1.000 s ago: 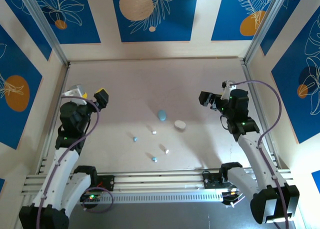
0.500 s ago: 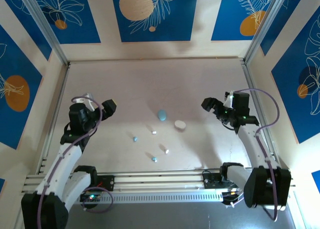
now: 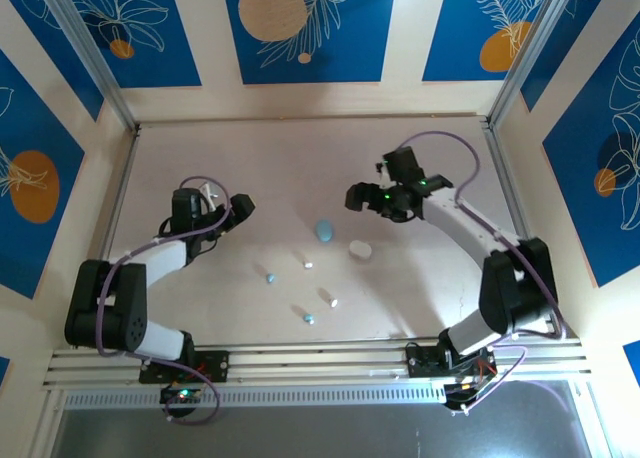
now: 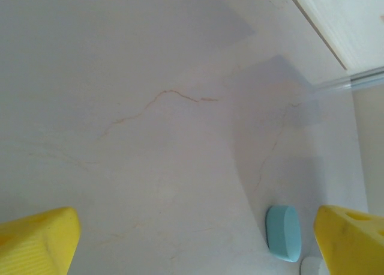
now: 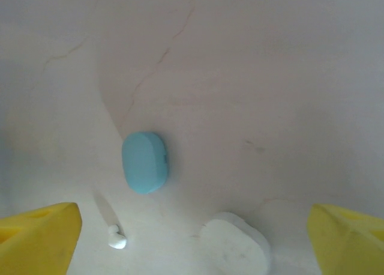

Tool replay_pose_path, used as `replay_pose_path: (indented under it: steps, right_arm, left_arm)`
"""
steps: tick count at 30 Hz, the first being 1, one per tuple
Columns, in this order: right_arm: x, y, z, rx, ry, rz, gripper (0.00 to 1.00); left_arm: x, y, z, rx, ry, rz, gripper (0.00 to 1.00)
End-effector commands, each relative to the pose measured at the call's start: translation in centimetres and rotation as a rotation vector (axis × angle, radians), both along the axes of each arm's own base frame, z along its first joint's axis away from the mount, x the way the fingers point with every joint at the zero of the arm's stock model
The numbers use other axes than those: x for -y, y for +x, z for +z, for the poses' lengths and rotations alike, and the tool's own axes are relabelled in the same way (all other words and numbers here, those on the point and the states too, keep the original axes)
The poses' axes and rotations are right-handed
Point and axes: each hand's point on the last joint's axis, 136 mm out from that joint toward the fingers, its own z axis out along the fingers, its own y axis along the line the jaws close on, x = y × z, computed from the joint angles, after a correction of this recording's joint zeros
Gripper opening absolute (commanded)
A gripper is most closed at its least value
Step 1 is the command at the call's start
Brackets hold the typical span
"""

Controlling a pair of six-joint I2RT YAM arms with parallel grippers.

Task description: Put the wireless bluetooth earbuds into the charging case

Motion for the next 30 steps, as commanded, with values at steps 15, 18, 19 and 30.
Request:
replay_pose_path:
  steps: [15, 18, 19, 30]
  right_arm:
    - [-8.3, -1.3, -6.1, -0.177, -0.303, 0.282, 0.66]
    - [-8.6, -1.3, -6.4, -0.178, -0.353, 0.300, 0.66]
    - [-8.8, -1.3, -6.6, -0.181, -0.367, 0.306, 0.66]
    - [-9.7, -1.3, -8.3, -0.203, -0.459, 0.343, 0.65]
  left_arm:
    - [3.4, -1.6, 2.4, 0.175, 0.003, -0.136, 1.00]
    - [3.7, -1.8, 2.8, 0.209, -0.024, -0.147, 1.00]
    - [3.8, -1.8, 2.9, 0.214, -0.028, -0.150, 1.00]
    - [4.0, -1.9, 3.2, 0.235, -0.030, -0.165, 1.00]
